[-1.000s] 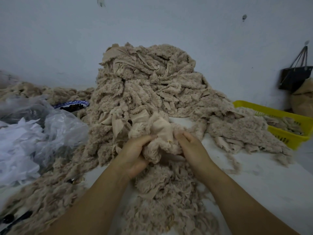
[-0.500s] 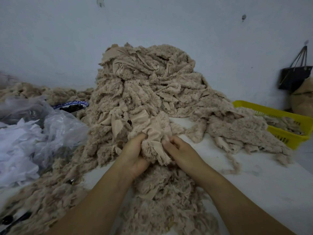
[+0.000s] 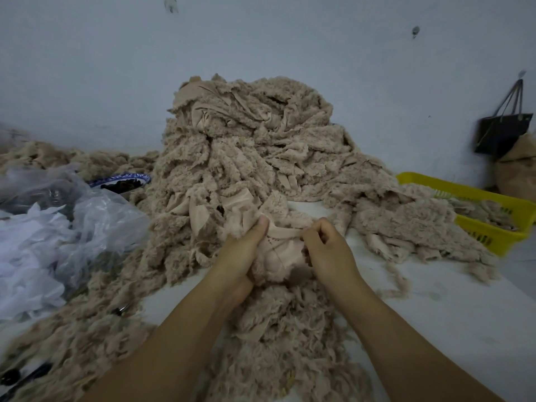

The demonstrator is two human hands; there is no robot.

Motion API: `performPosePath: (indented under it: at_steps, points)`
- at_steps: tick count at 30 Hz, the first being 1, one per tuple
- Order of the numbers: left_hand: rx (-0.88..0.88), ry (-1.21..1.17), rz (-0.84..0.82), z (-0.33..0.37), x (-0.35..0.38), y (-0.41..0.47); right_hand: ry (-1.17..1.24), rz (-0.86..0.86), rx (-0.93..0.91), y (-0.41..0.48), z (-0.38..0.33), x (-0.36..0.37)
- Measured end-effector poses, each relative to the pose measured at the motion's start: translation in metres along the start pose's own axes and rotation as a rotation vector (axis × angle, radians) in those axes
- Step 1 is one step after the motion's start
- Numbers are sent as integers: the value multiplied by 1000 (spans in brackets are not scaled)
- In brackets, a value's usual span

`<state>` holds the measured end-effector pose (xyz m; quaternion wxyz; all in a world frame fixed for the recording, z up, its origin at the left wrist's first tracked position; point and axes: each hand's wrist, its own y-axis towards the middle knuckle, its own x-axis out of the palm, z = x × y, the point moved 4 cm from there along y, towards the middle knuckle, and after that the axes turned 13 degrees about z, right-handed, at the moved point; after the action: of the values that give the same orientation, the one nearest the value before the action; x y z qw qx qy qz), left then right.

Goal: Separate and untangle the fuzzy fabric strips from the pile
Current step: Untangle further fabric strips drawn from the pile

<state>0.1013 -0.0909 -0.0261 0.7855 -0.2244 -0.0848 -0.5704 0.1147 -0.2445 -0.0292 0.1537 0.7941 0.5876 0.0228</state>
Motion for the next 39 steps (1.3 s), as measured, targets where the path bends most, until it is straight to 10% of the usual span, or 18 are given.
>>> performPosePath:
  at_steps: [14,24,31,39]
  points:
    - [-23,-84,37,17,-22,10,87,320,128,18,8,-35]
    - [1,-461,-206,32,-23,12,-318,41,3,18,22,-17]
    - [-10,-76,-359,12,-1,-8,-172,116,-227,5,-9,-13]
    - [153,271,-59,7,-3,-9,-135,-201,-279,-14,-18,14]
